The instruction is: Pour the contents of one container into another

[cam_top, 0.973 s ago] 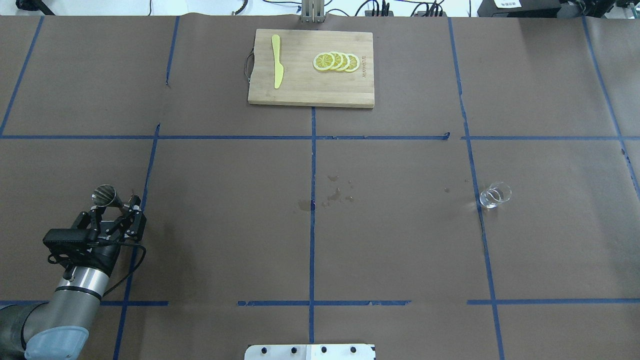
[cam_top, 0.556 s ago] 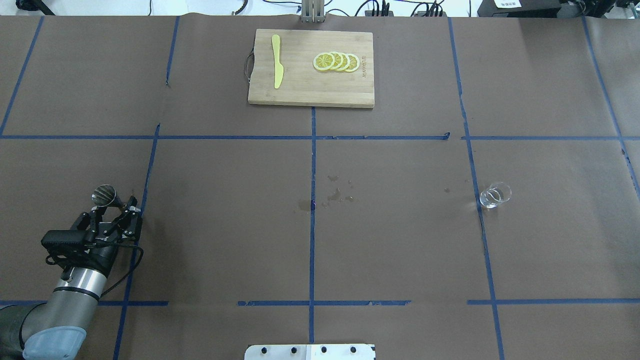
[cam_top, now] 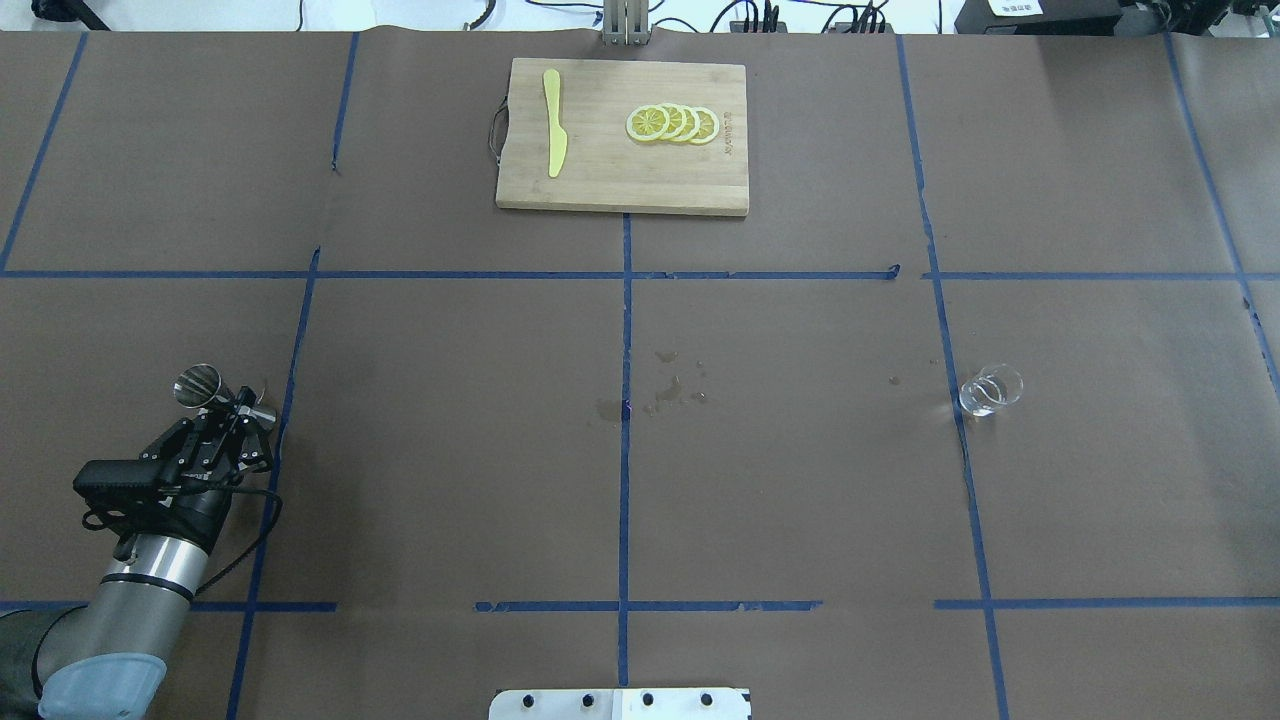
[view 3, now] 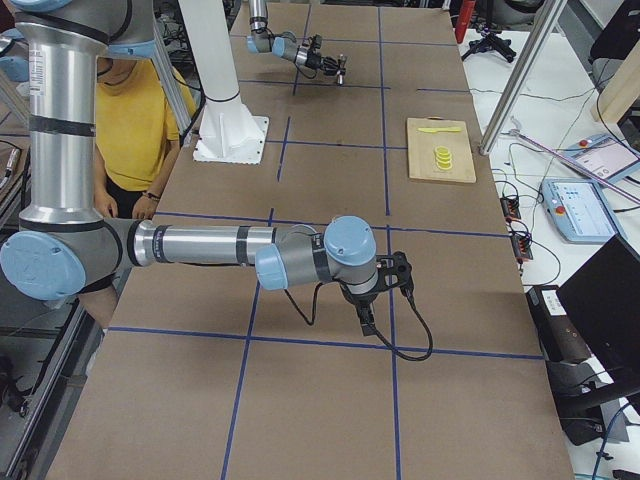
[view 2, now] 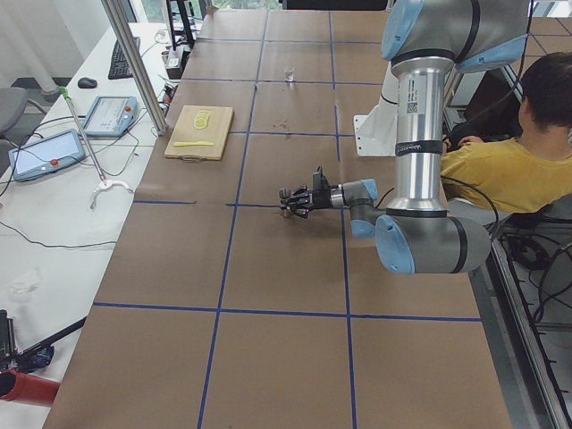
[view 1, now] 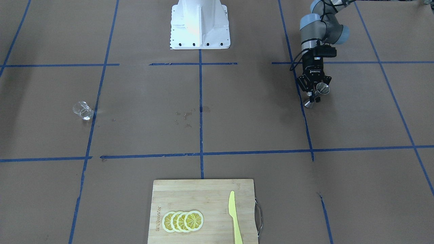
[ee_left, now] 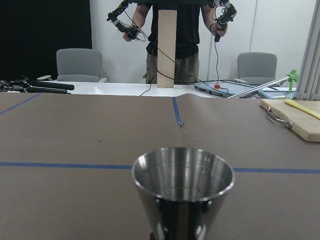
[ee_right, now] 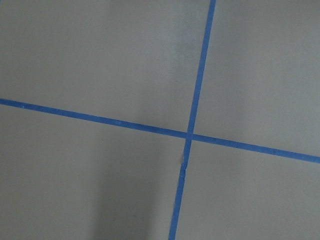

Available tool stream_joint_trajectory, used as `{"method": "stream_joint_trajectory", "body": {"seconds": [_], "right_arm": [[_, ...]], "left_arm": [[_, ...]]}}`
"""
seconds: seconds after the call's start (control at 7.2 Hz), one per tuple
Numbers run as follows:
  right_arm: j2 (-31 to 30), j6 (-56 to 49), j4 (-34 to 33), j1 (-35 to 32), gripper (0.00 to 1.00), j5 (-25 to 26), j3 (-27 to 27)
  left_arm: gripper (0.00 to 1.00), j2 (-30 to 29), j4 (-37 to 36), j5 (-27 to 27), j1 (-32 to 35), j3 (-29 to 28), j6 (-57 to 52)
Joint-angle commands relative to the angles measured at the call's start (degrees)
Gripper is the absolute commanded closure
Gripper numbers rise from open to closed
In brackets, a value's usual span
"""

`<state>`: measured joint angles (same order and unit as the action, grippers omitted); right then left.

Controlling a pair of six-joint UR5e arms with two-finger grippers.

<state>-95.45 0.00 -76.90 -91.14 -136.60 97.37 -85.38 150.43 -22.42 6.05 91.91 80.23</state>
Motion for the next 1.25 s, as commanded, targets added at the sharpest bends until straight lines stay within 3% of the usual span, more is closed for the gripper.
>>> {"method": "stream_joint_trajectory", "body": {"seconds": [0.0,0.14,0.28,0.56,0.69,0.97,1.11], "right_arm": [[0.0,0.0,0.0,-0.1,0.0,-0.1,0.0],[0.1,-0.1,0.0,0.0,0.0,-0.1,0.0],[0.0,0.0,0.0,-0.1,0.0,-0.1,0.0],[0.0,-0.1,0.0,-0.1,0.0,-0.1,-0.1],[0.0,0.0,0.0,0.0,0.0,0.0,-0.3],[0.1,0.1,0.0,-0.1,0.0,0.1,-0.3],[0.2,0.1,0.0,-0.1,0.0,0.1,-0.3]], "left_arm": [[1.0,0.0,0.8,0.4,0.0,1.0,-0.8],[1.0,0.0,1.9,0.4,0.1,1.9,-1.5],[1.0,0.1,6.5,0.3,0.1,2.0,-9.1],[1.0,-0.2,31.3,-1.4,-0.1,2.1,-38.2],[1.0,-1.7,37.9,-5.0,-0.3,2.6,-47.2],[1.0,-8.2,38.6,-20.9,1.9,4.2,-48.6],[1.0,-11.4,37.2,-29.5,6.2,4.2,-48.7]]}}
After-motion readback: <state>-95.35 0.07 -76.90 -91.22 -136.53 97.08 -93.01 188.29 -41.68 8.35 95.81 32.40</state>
